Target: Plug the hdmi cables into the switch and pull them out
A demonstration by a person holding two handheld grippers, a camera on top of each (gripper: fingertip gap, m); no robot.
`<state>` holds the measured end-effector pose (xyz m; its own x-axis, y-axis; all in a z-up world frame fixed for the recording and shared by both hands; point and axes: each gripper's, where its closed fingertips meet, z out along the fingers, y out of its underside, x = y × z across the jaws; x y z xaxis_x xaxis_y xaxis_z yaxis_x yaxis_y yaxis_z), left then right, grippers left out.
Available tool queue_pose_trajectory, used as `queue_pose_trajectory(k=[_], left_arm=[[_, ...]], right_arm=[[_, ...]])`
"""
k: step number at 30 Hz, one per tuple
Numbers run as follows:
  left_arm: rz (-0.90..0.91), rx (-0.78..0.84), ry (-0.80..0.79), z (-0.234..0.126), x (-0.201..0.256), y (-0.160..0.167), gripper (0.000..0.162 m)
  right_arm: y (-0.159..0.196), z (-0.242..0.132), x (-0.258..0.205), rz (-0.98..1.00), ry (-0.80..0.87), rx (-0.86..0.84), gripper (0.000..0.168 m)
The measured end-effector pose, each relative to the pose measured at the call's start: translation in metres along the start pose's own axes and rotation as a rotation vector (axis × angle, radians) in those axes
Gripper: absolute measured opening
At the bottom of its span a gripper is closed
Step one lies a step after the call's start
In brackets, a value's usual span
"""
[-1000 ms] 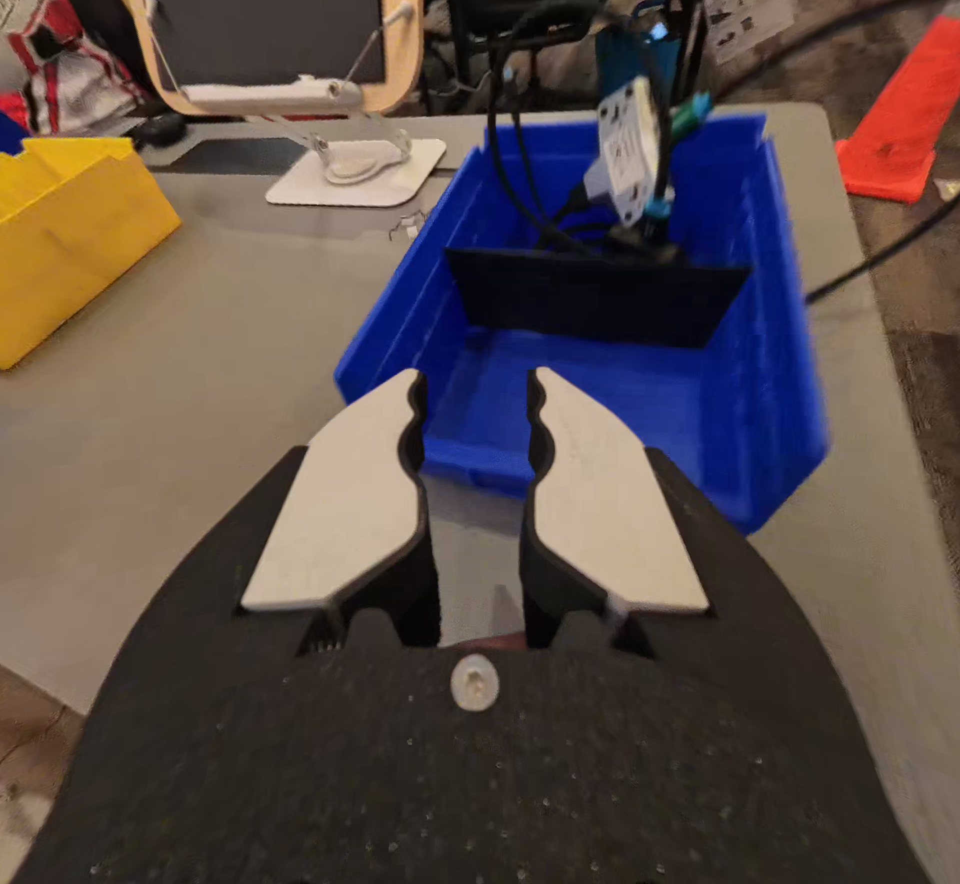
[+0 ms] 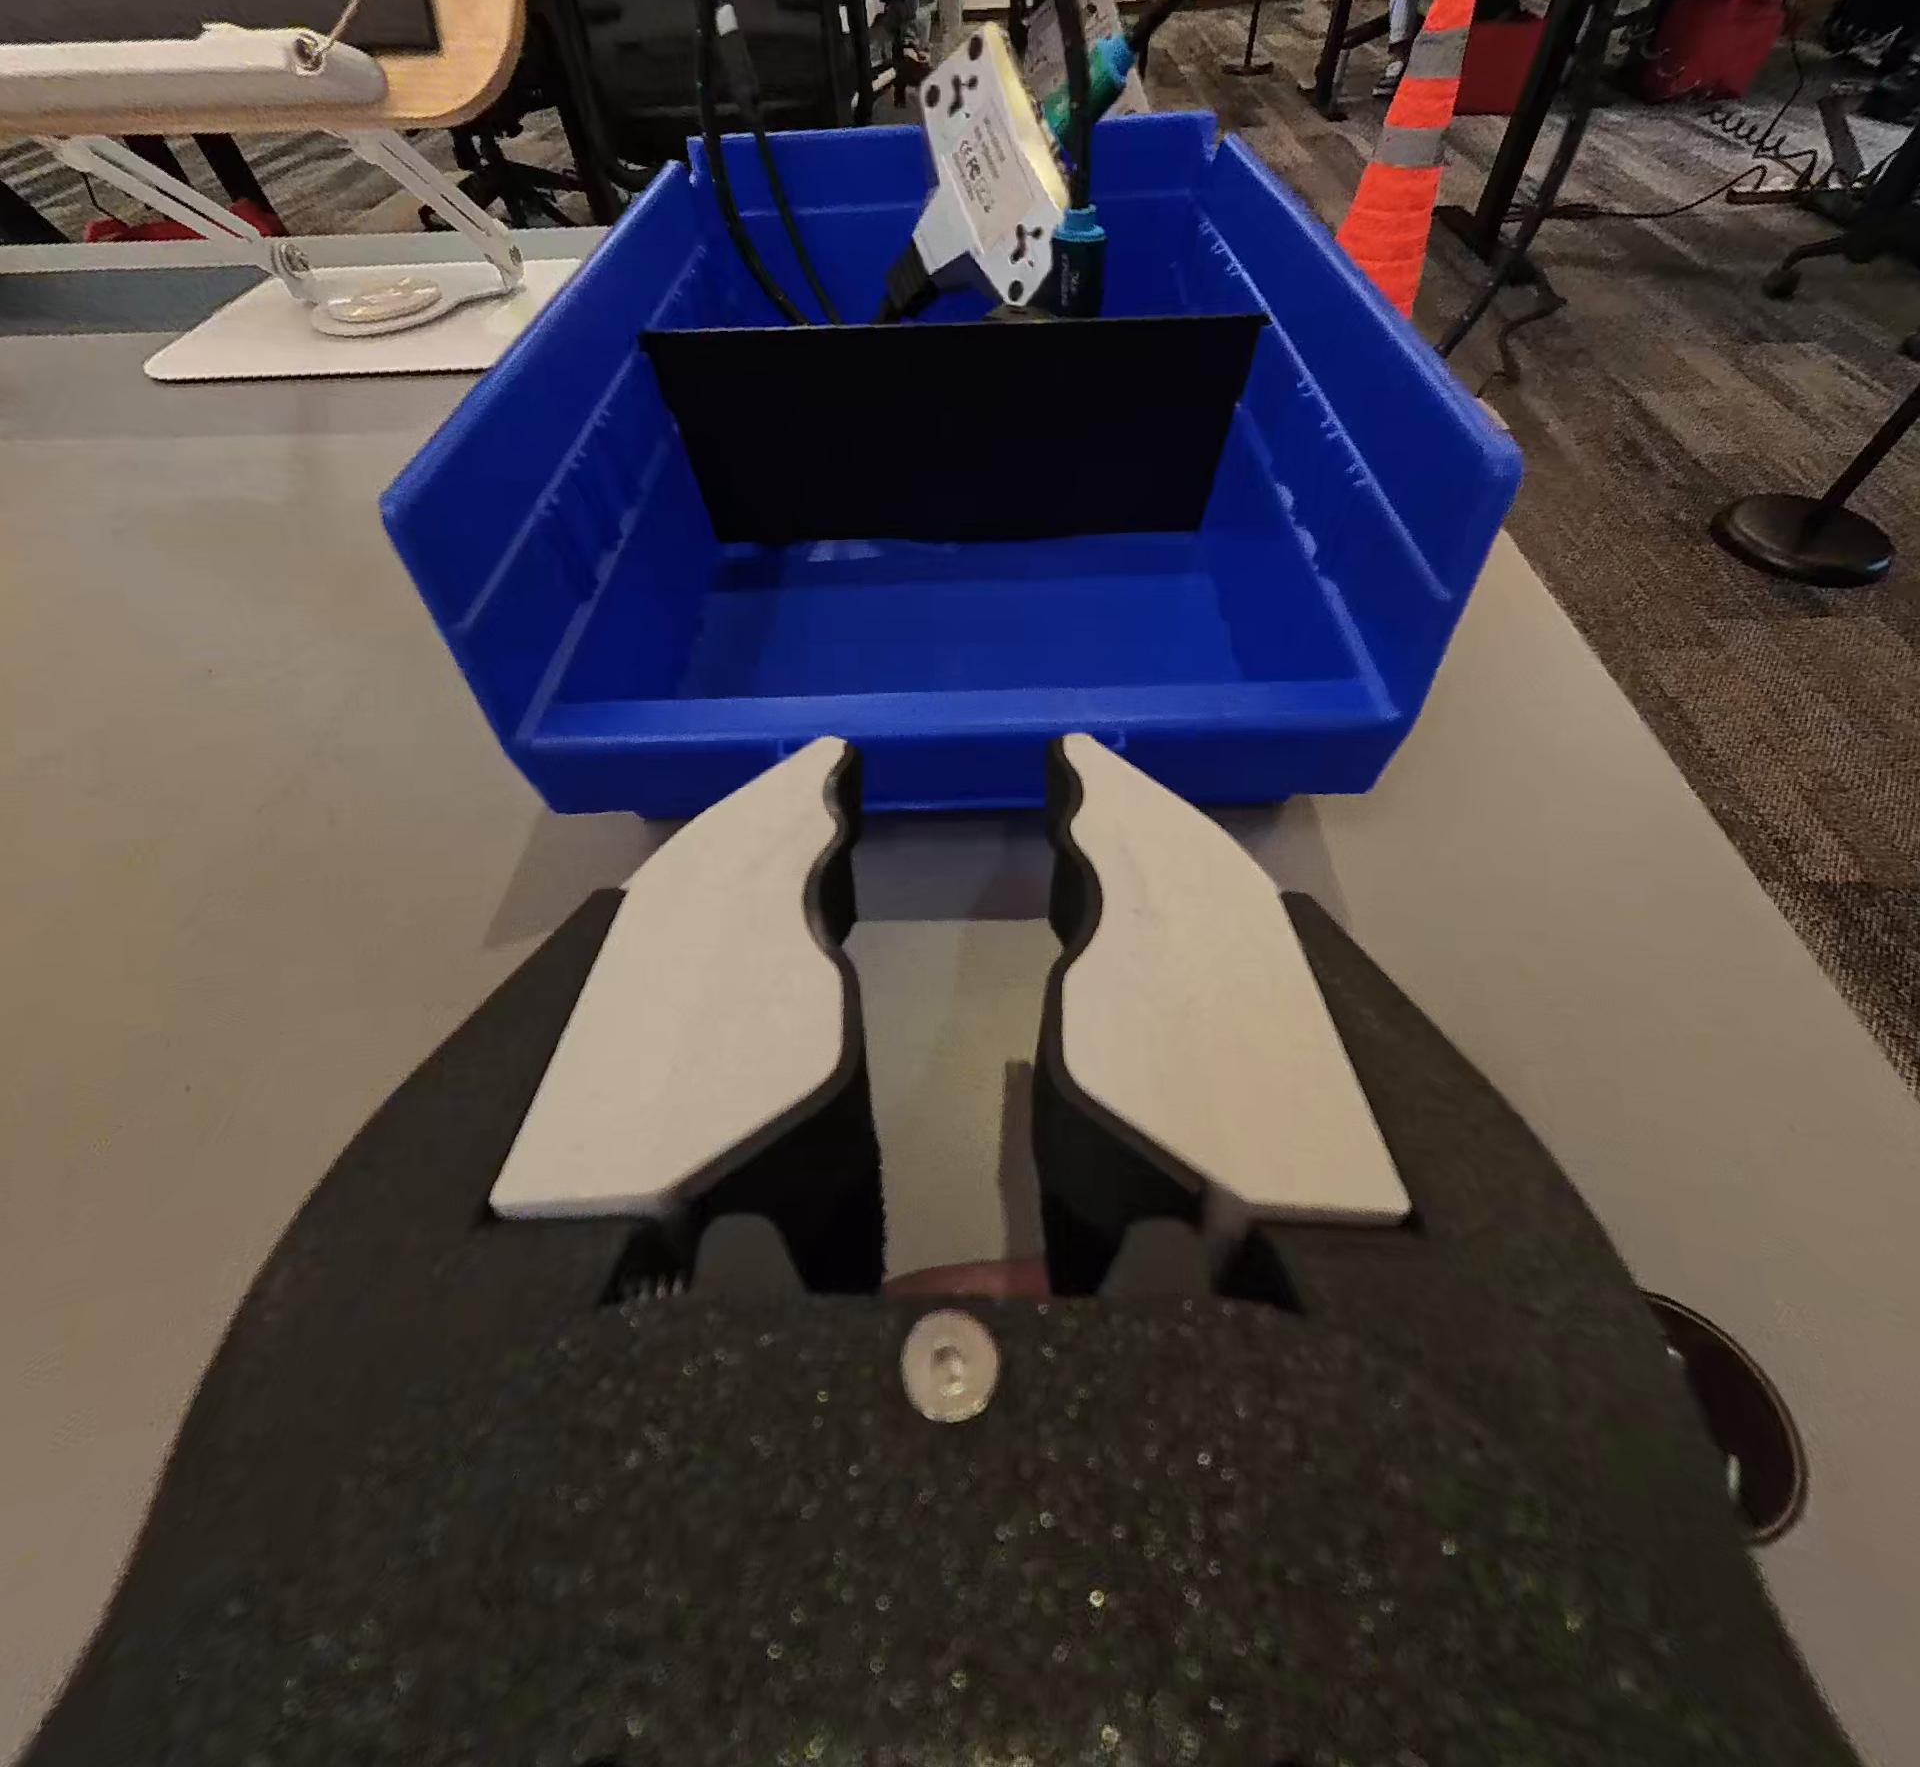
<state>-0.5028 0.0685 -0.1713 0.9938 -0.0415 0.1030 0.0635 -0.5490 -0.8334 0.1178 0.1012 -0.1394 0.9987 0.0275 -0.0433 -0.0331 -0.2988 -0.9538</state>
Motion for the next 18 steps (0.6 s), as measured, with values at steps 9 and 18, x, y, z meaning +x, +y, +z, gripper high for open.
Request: queue_pose_trajectory(k=[9,18], left_arm=[[-0.019,-0.014,0.029,0.0,0.004,0.002,0.023],[-0.002,0.044,0.09,-0.003,0.023,-0.006,0.023]], right_arm=[[0.0,0.003,-0.006,-0.067,0.018,-0.007,0.032],[-0.016,0.033,-0.116,-0.082,-0.315,-0.016,0.072]])
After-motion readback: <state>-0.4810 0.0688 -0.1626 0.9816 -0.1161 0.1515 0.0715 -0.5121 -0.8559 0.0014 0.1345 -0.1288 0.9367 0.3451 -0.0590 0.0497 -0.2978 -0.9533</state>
